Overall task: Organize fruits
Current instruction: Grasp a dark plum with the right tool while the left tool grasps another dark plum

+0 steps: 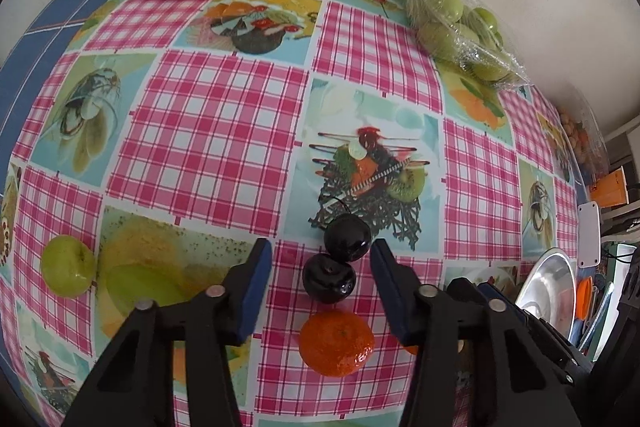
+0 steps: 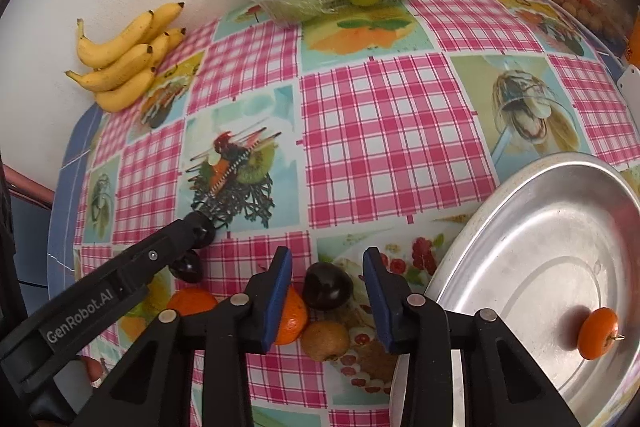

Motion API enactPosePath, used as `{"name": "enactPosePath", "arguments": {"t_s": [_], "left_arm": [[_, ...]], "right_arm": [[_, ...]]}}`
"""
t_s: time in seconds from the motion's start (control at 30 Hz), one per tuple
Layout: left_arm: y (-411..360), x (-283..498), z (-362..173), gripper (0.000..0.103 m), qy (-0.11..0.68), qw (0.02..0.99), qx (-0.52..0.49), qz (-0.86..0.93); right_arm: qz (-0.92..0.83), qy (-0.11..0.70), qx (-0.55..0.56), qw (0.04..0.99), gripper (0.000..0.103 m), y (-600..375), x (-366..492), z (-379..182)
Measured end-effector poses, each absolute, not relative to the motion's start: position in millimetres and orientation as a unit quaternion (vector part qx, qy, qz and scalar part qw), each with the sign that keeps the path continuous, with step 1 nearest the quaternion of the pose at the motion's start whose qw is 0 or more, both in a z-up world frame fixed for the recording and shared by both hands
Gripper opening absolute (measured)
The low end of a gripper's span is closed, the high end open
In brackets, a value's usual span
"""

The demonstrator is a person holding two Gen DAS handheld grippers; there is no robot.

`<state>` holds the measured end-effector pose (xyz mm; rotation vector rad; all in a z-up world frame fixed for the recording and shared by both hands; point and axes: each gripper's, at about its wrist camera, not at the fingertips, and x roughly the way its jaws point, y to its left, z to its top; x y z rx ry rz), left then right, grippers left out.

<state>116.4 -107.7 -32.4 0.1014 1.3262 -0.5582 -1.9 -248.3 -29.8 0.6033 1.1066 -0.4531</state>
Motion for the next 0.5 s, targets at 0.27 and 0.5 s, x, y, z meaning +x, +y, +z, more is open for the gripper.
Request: {"name": "enactPosePath", "arguments": {"t_s": [0.27, 0.5], "left_arm": [[-109.0, 117.3, -37.0, 0.036, 0.617, 0.741, 0.039, -0.263], [-110.5, 115.5, -34.8, 0.029, 0.618, 0.739, 0.04, -0.267]], "right_arm": [[-0.217, 0.522, 0.283, 0.775, 0.036, -249.3, -1.9, -36.9], [-0.217, 0.521, 0.286, 0.774, 0.034, -248.1, -2.0, -36.5]]}}
